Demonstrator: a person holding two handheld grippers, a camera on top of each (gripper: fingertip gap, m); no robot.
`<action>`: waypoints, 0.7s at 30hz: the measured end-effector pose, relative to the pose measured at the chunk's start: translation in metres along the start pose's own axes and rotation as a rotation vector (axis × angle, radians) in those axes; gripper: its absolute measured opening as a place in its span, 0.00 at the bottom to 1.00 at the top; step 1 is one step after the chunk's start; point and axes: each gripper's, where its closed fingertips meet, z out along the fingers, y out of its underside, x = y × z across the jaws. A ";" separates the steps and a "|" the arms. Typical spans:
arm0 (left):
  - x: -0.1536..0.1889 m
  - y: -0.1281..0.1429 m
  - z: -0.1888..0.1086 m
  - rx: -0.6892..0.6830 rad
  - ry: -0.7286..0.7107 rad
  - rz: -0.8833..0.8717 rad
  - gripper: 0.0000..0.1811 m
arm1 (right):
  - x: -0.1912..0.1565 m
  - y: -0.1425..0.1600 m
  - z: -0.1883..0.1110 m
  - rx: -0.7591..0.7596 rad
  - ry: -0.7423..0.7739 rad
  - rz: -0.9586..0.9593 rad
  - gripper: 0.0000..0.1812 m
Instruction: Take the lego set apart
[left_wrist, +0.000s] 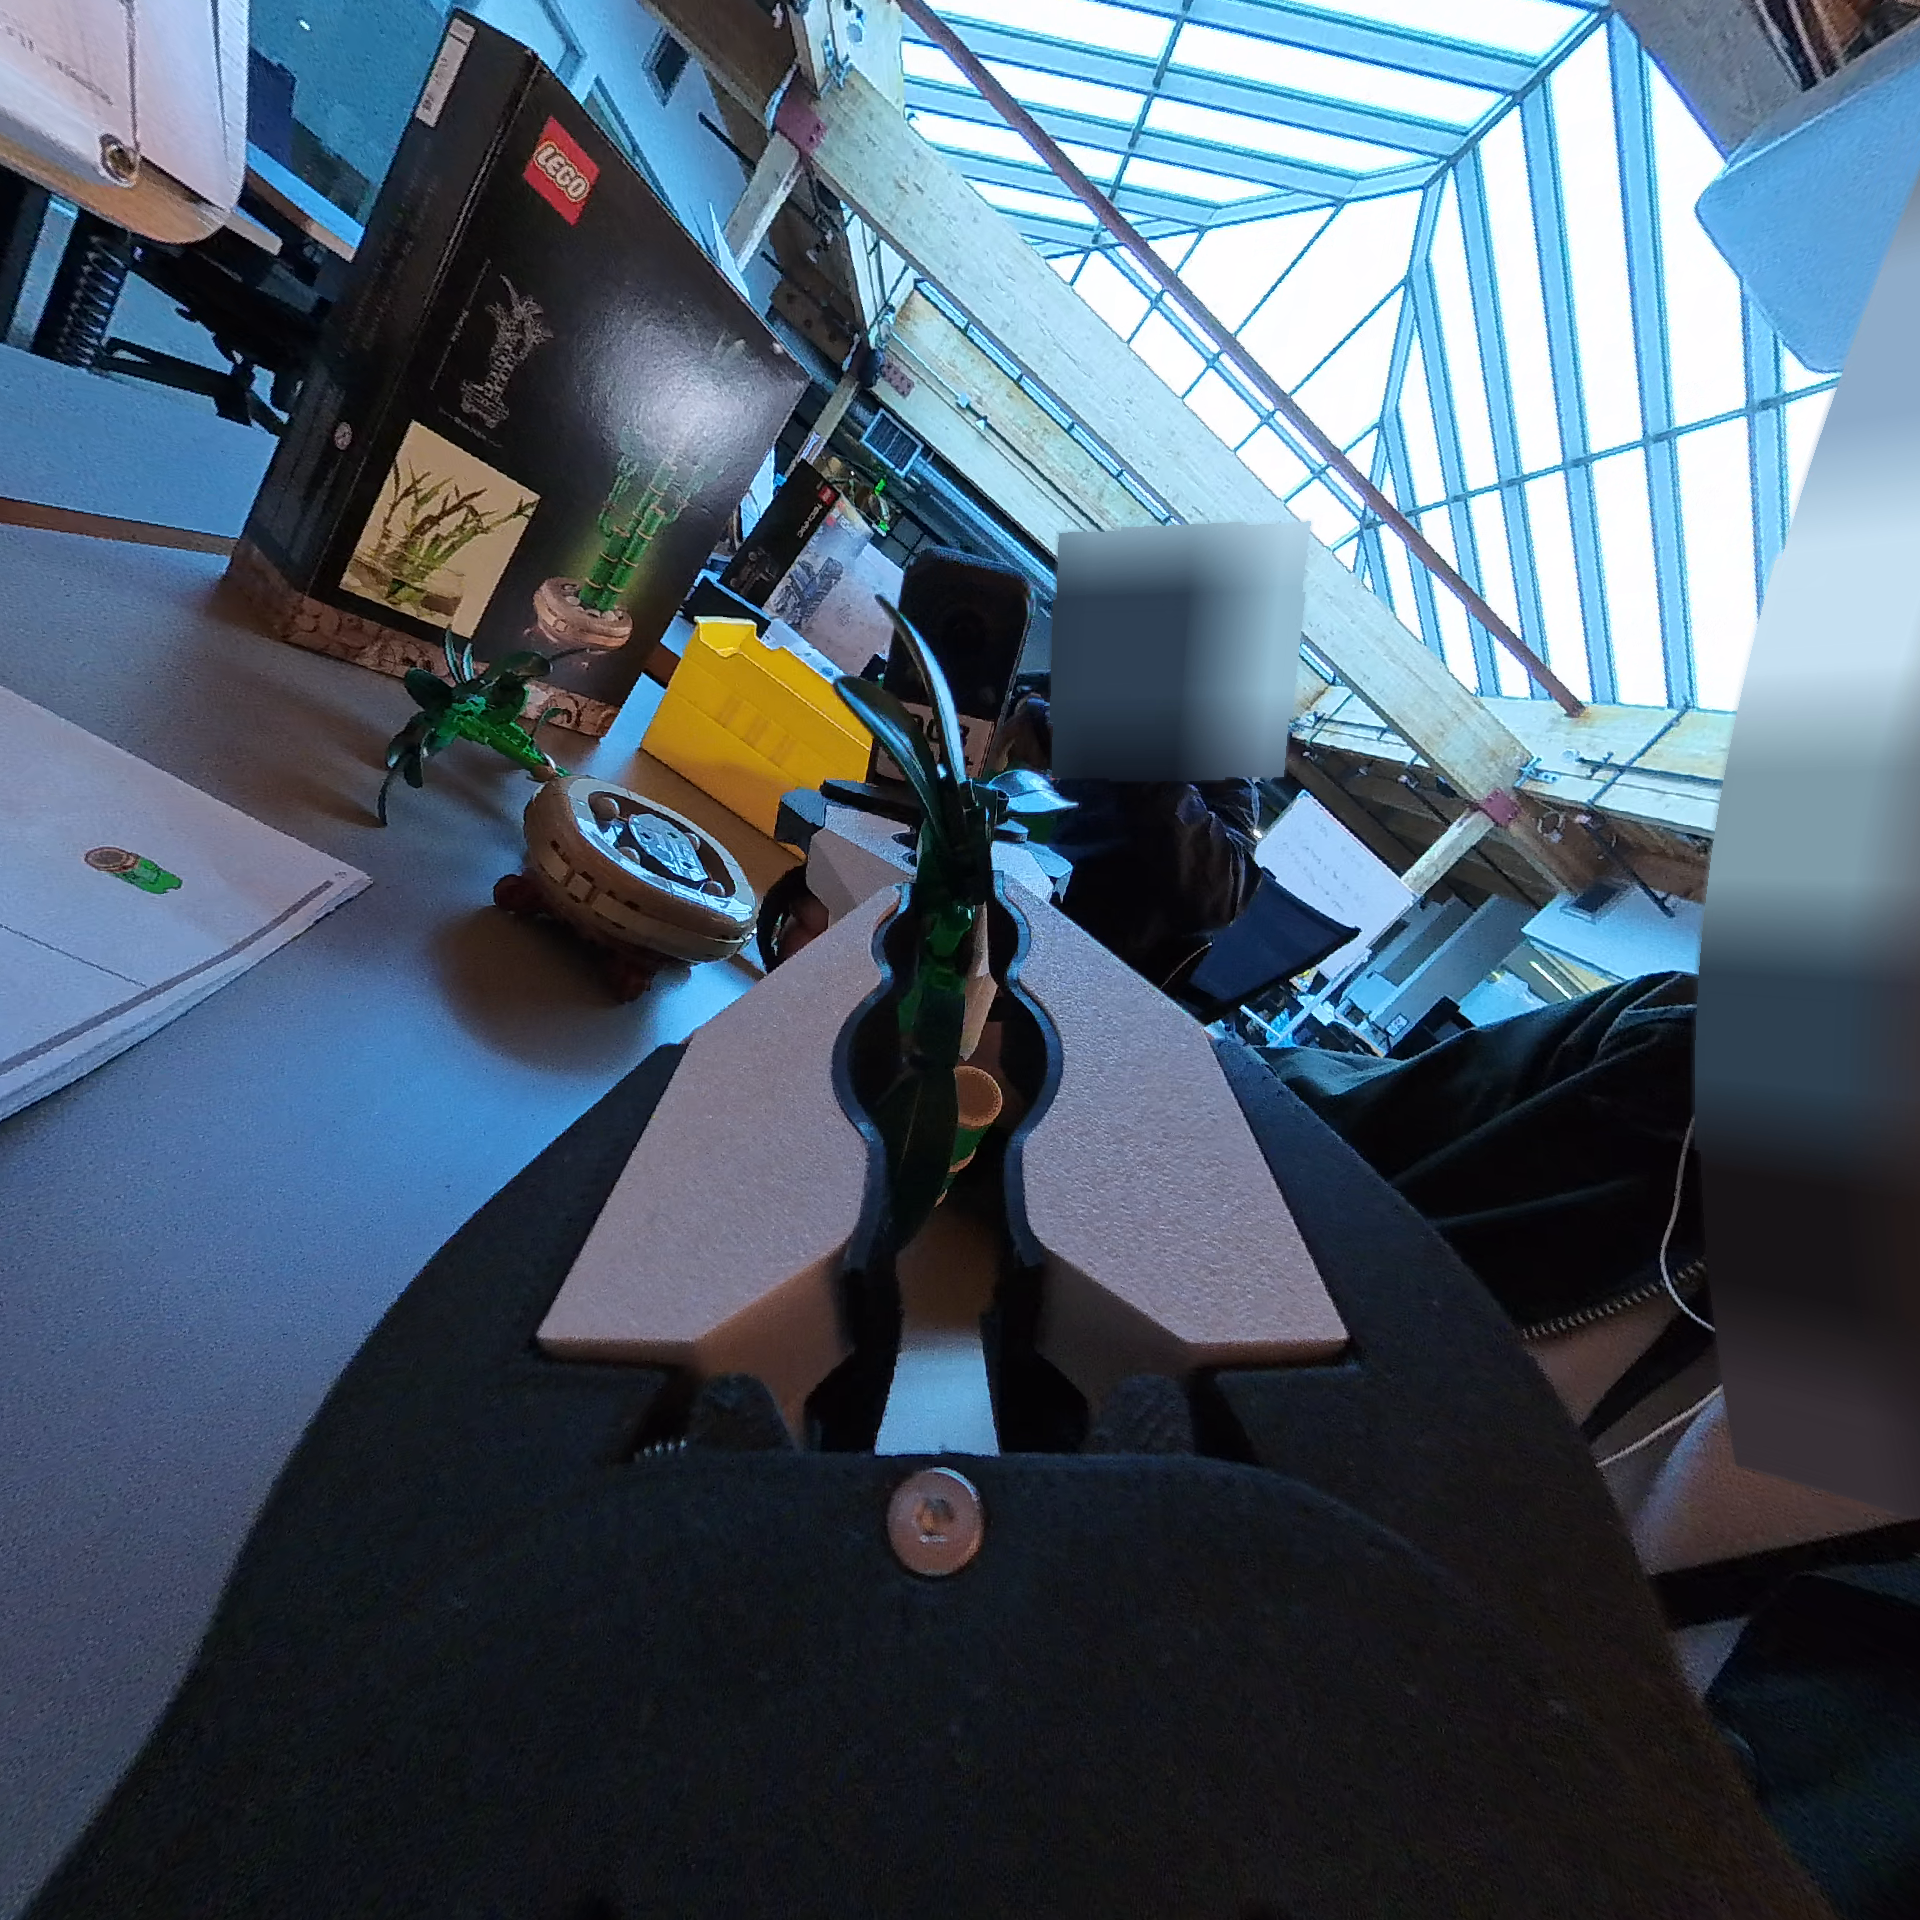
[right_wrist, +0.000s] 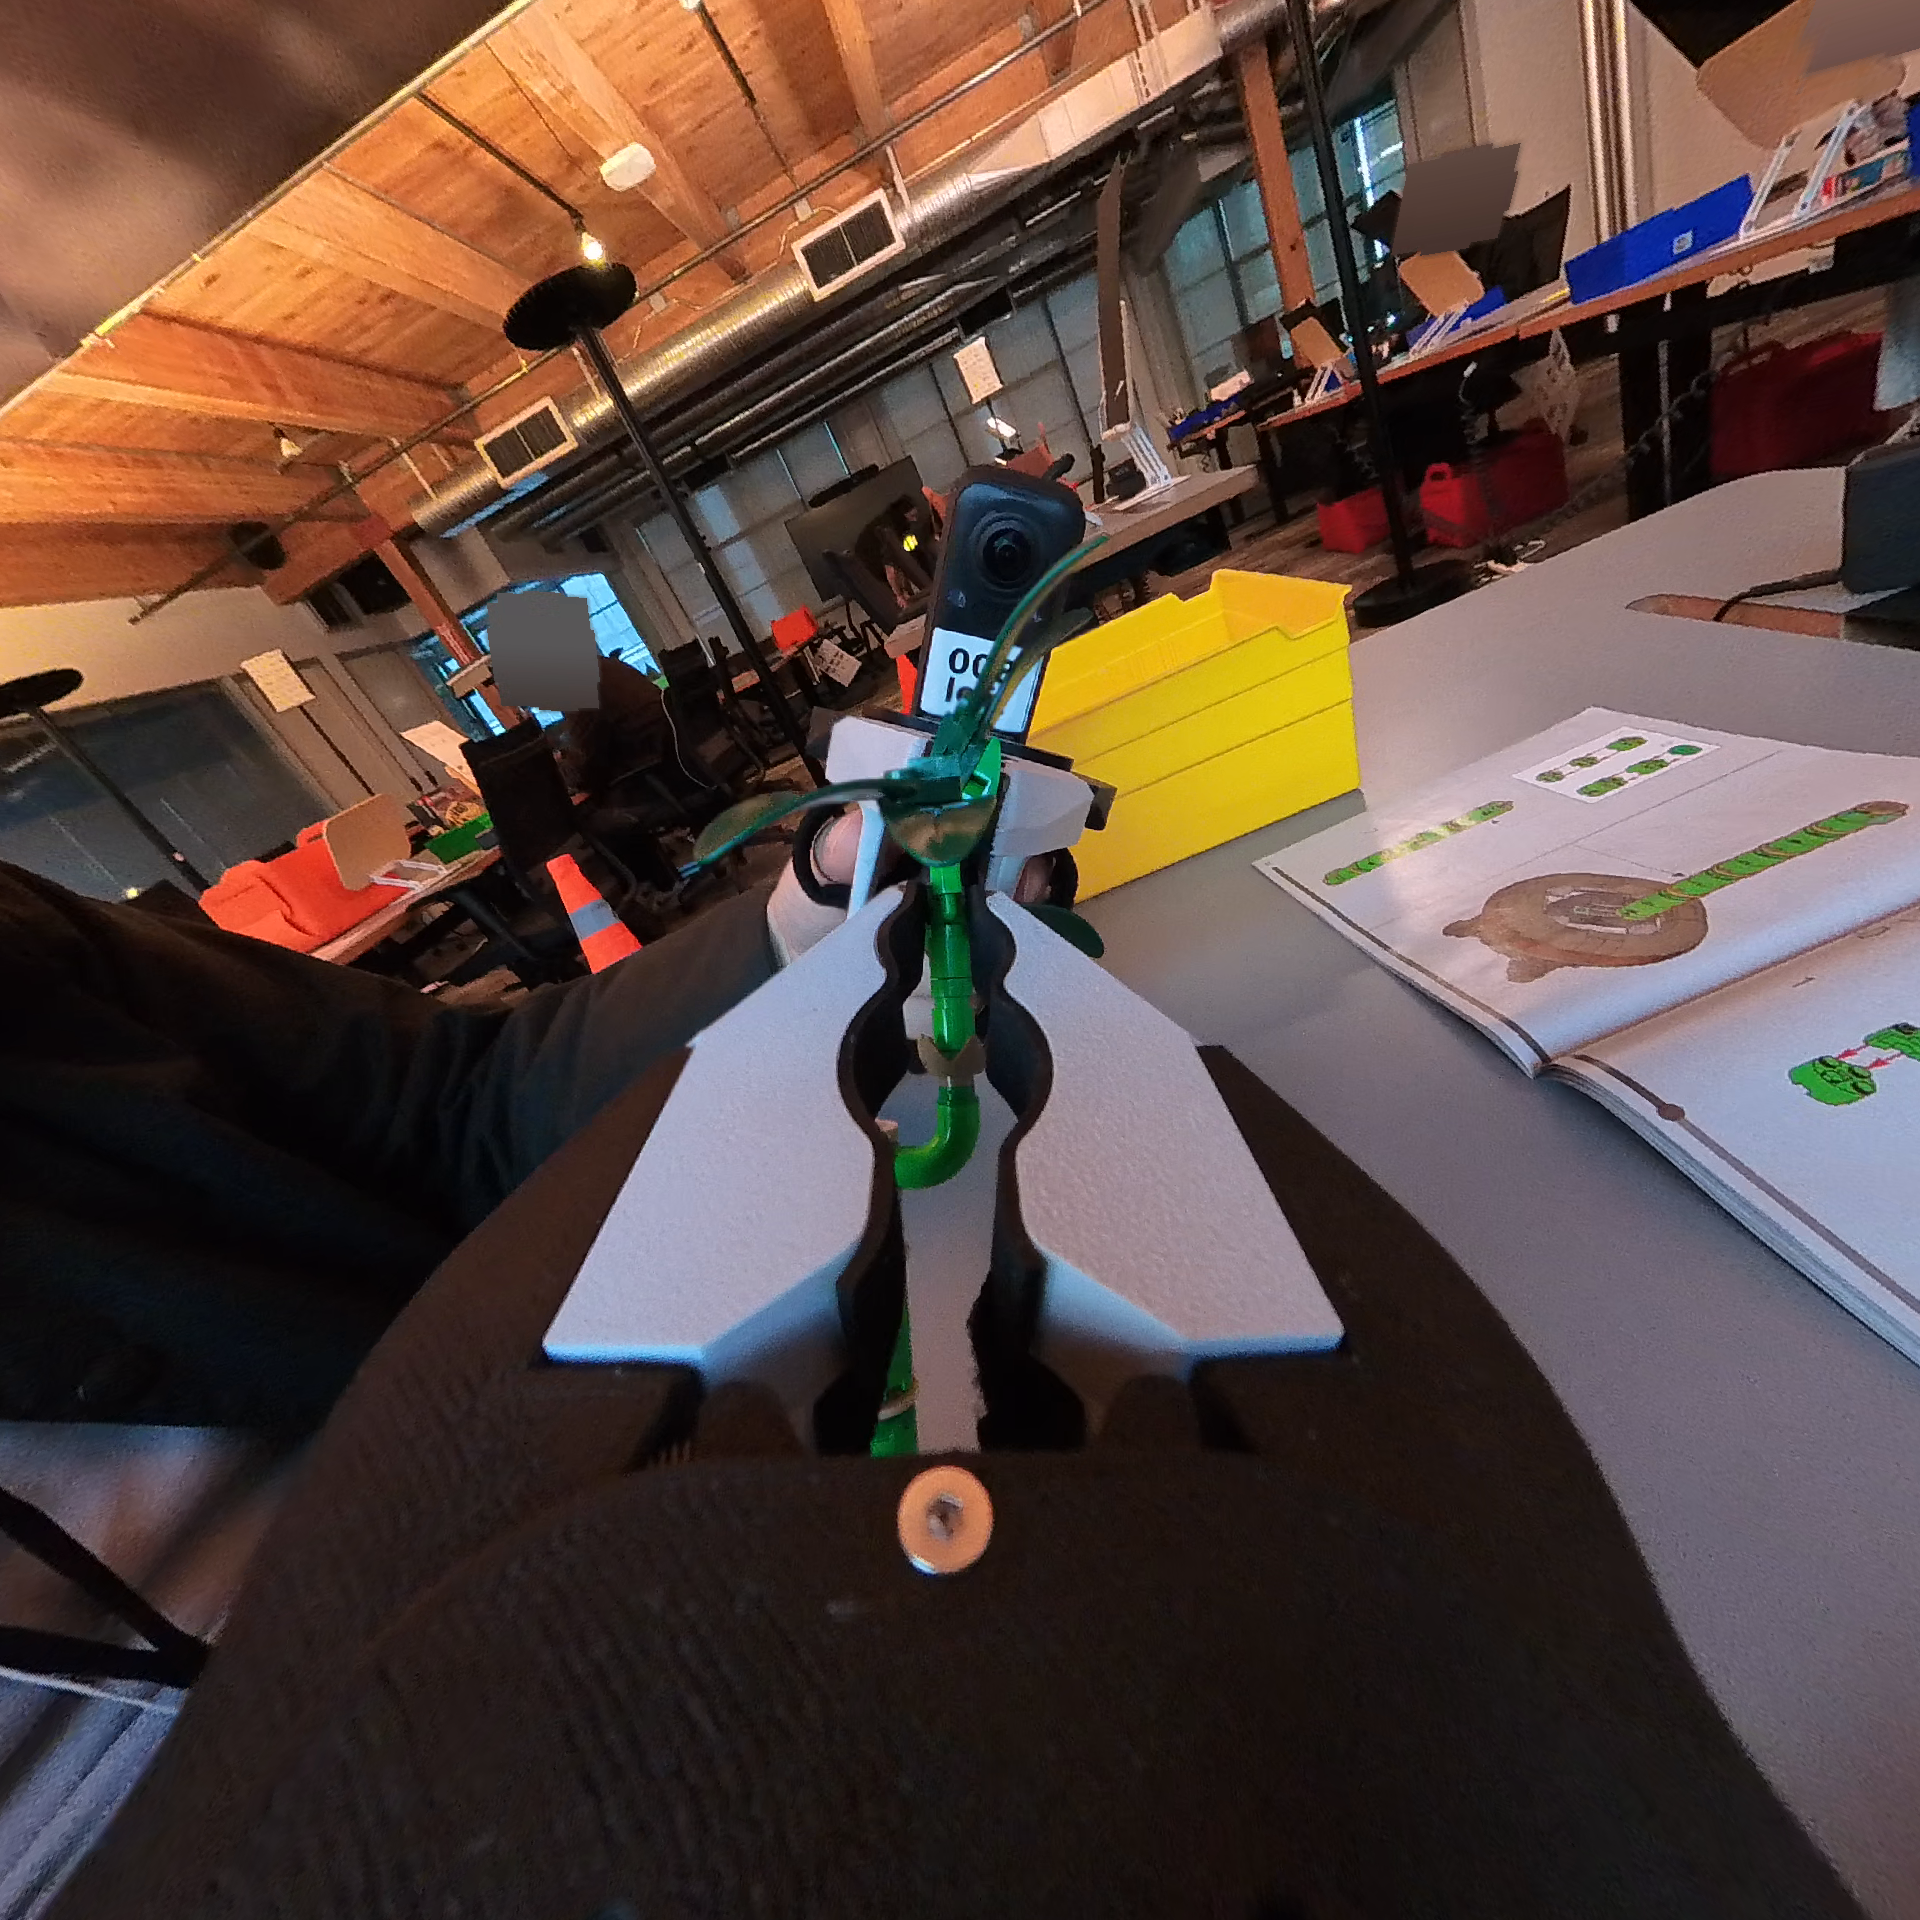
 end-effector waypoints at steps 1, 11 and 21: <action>0.000 0.000 0.000 0.001 -0.003 0.000 0.06 | 0.001 0.000 0.000 -0.001 0.004 0.006 0.03; -0.007 0.002 0.001 -0.004 -0.038 0.014 0.06 | 0.006 0.005 -0.001 -0.042 0.038 0.060 0.03; -0.011 0.001 0.000 -0.004 -0.070 0.027 0.06 | 0.010 0.006 0.000 -0.031 0.086 0.027 0.03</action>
